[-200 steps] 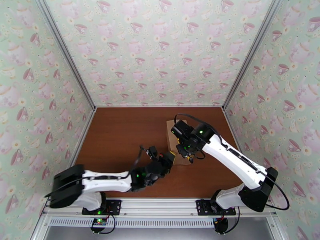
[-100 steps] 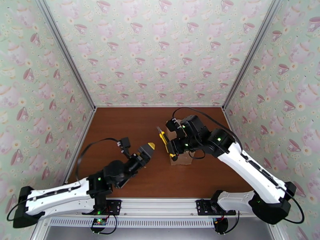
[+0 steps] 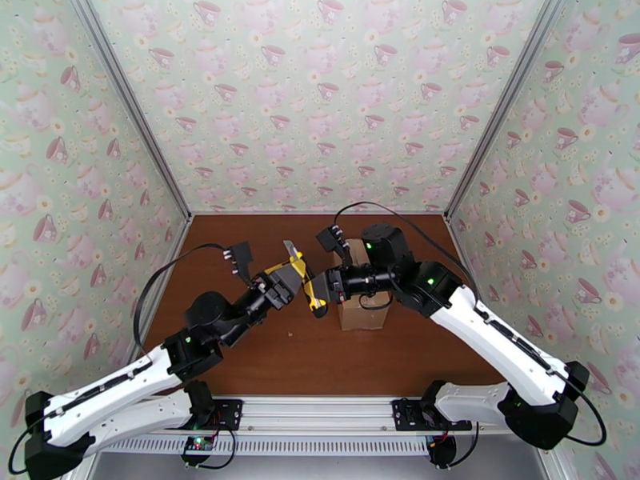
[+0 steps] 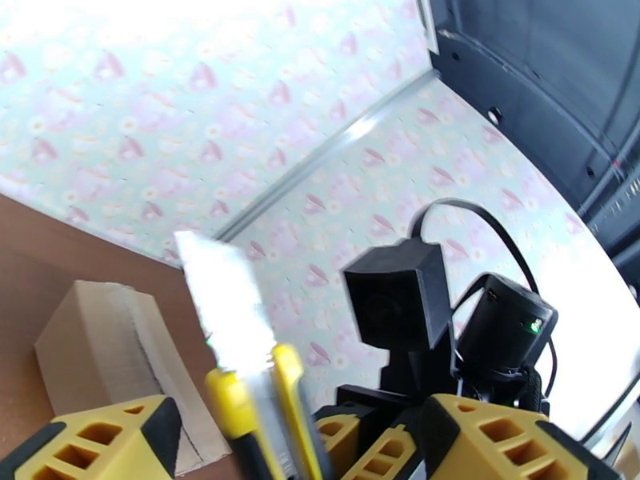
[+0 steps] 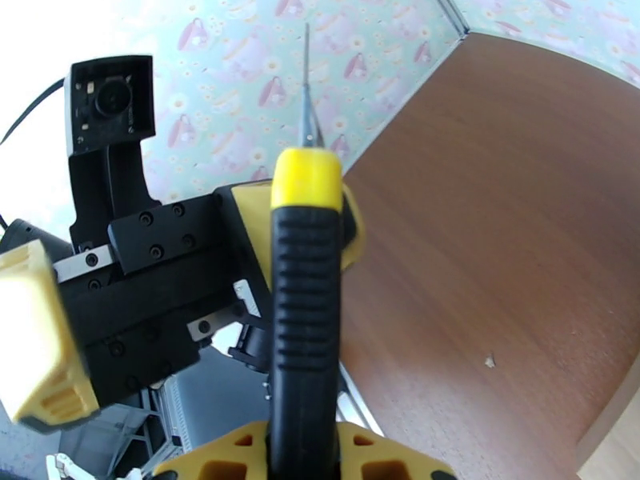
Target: Unpack the express box
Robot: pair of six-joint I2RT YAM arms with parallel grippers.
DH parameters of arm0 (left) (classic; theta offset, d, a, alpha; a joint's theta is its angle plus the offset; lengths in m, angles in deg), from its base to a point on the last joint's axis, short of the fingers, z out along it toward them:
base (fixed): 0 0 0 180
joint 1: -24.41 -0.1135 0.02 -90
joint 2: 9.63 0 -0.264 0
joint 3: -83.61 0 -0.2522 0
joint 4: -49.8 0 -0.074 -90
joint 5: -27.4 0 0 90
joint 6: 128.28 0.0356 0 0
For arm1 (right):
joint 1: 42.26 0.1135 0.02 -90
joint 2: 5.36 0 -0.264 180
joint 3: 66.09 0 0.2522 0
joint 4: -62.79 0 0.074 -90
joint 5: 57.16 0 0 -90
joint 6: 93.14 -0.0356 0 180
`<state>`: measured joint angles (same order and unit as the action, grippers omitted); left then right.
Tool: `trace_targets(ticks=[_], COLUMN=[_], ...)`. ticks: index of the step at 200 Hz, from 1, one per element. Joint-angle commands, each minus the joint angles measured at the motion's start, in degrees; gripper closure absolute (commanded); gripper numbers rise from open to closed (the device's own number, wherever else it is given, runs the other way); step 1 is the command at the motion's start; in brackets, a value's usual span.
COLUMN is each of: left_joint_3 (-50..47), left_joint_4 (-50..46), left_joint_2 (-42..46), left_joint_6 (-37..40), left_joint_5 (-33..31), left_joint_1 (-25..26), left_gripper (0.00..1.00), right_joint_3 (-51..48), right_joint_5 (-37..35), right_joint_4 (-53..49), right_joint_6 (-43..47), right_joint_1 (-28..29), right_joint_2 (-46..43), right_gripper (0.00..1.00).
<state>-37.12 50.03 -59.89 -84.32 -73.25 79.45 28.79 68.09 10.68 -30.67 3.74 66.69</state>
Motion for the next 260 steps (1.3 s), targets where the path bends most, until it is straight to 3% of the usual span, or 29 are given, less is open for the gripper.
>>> trace_targets(ticks=[1, 30, 54, 83, 151, 169, 178, 188, 199, 231, 260], left_joint_3=[2.2, 2.3, 1.6, 1.7, 1.1, 1.5, 1.7, 1.7, 1.8, 1.9, 6.8], left_joint_4=[1.1, 2.0, 4.7, 5.6, 4.4, 3.2, 2.8, 2.2, 1.6, 2.0, 4.4], left_joint_2=[-1.1, -1.9, -2.7, -3.3, -1.1, -0.6, -0.5, -0.4, 0.0, 1.3, -0.8], left_joint_6=[1.0, -0.4, -1.7, -2.5, -2.8, -2.8, -2.7, -2.8, -2.5, -1.2, 4.0], left_joint_5=[6.9, 10.2, 12.1, 13.4, 10.0, 8.3, 7.5, 6.0, 3.9, -5.9, -14.7], left_joint_1=[-1.9, -4.1, -5.1, -5.7, -5.9, -5.9, -5.9, -5.9, -5.9, -5.8, -4.7], left_gripper=[0.30, 0.46, 0.65, 1.00, 1.00, 1.00, 1.00, 1.00, 1.00, 1.00, 1.00], right_joint_3=[-0.4, -0.8, -1.0, -1.5, -4.0, -4.9, -5.2, -5.9, -7.0, -12.0, -19.2], right_joint_5=[2.6, 2.9, 3.1, 3.6, 3.7, 2.9, 2.9, 2.8, 2.1, 0.8, -2.3], right_joint_4=[2.9, 3.3, 3.8, 4.7, 8.5, 9.8, 10.4, 11.2, 12.7, 20.2, 34.6], right_joint_6=[-1.6, -1.8, -2.1, -2.8, -5.5, -6.9, -7.4, -8.1, -9.3, -14.9, -23.5], right_joint_1=[-0.3, -0.4, -0.3, -0.4, -0.6, -0.7, -0.9, -0.9, -1.2, -2.7, -4.7], right_joint_2=[-0.8, -1.0, -1.1, -1.4, -2.6, -2.8, -2.9, -3.0, -3.6, -6.3, -9.9], right_gripper=[1.00, 1.00, 1.00, 1.00, 1.00, 0.64, 0.57, 0.41, 0.30, 0.13, 0.10])
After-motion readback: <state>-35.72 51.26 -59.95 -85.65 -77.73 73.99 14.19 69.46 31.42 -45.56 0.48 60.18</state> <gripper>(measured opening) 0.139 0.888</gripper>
